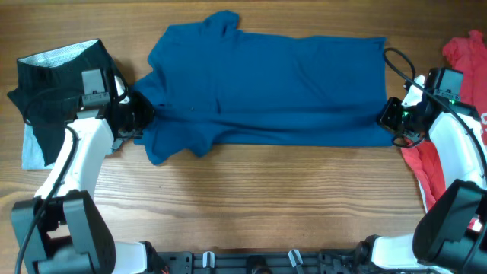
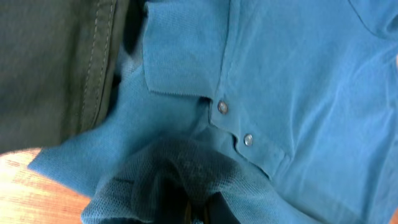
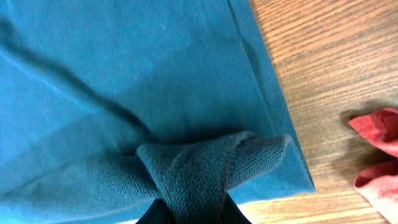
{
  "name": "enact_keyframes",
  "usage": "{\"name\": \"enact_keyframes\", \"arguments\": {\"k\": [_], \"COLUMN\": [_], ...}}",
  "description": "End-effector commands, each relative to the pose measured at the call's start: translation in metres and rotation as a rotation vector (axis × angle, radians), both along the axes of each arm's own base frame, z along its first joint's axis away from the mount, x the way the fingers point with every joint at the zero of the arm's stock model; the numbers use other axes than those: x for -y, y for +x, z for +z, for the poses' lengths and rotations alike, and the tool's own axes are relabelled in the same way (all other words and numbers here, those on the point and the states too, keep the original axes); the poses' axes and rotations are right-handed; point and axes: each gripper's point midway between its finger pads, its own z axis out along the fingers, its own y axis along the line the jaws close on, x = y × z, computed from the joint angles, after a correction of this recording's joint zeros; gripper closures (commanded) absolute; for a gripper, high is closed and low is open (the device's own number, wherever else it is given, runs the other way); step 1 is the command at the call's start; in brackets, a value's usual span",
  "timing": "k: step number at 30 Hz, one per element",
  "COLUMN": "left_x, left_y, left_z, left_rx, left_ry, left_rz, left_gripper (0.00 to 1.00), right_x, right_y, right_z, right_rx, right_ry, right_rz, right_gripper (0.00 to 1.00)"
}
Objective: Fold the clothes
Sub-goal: 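Grasp the bottom hem corners of the shirt with both grippers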
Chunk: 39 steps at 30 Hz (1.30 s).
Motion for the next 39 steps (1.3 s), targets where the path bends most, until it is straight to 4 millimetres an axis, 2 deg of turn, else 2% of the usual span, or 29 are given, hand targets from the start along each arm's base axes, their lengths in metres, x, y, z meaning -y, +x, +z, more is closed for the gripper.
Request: {"name": "enact_keyframes", "arguments": {"k": [1,3,11,13,15,17,19,20,22,25,29,33,39], "left_x": [-0.002,-0.003,-0.004,-0.004,-0.004,-0.004,-0.004,-0.002,0.005,0.012,0.017,0.013,0.004], "left_y": [0.009,0.013,0.021,0.022,0.022,0.022,0.021,0.021,0.018,0.006,-0.030,-0.056,-0.071], "left_z": [-0.004,-0.003,0.002,0.002,0.002,0.002,0.002,0.003,0.003,-0.002,-0.016,-0.025,-0.036], "left_rx": [0.020,0.037,0.076,0.080,0.083,0.083,0.080,0.080,0.073,0.018,-0.127,-0.241,-0.301], "left_ry": [-0.012,-0.010,-0.004,-0.003,-0.003,-0.003,-0.007,-0.017,-0.050,-0.091,-0.085,-0.053,0.002], "left_rz": [0.012,0.012,0.011,0.011,0.011,0.011,0.009,0.004,-0.013,-0.027,-0.088,-0.086,-0.068], "left_gripper": [0.92,0.89,0.90,0.90,0.90,0.85,0.66,0.50,0.41,0.36,0.31,0.29,0.30], "right_x": [0.001,0.002,0.004,0.004,0.004,0.005,0.005,0.004,0.003,0.001,-0.003,-0.004,-0.004], "right_y": [0.007,0.010,0.016,0.017,0.021,0.025,0.024,0.023,0.020,0.011,-0.001,-0.005,-0.008], "right_z": [-0.009,-0.010,-0.022,-0.024,-0.024,-0.023,-0.023,-0.024,-0.025,-0.028,-0.031,-0.033,-0.033], "right_rx": [0.000,0.006,0.000,0.002,0.016,0.032,0.027,0.023,0.009,-0.029,-0.082,-0.100,-0.111], "right_ry": [0.014,0.010,0.013,0.012,0.009,0.003,0.003,0.005,0.009,0.021,0.038,0.036,0.039], "right_rz": [-0.023,-0.028,-0.028,-0.025,-0.024,-0.021,-0.022,-0.022,-0.022,-0.023,-0.022,-0.022,-0.022], "right_gripper": [0.86,0.86,0.86,0.83,0.64,0.34,0.26,0.25,0.24,0.24,0.24,0.23,0.23]}}
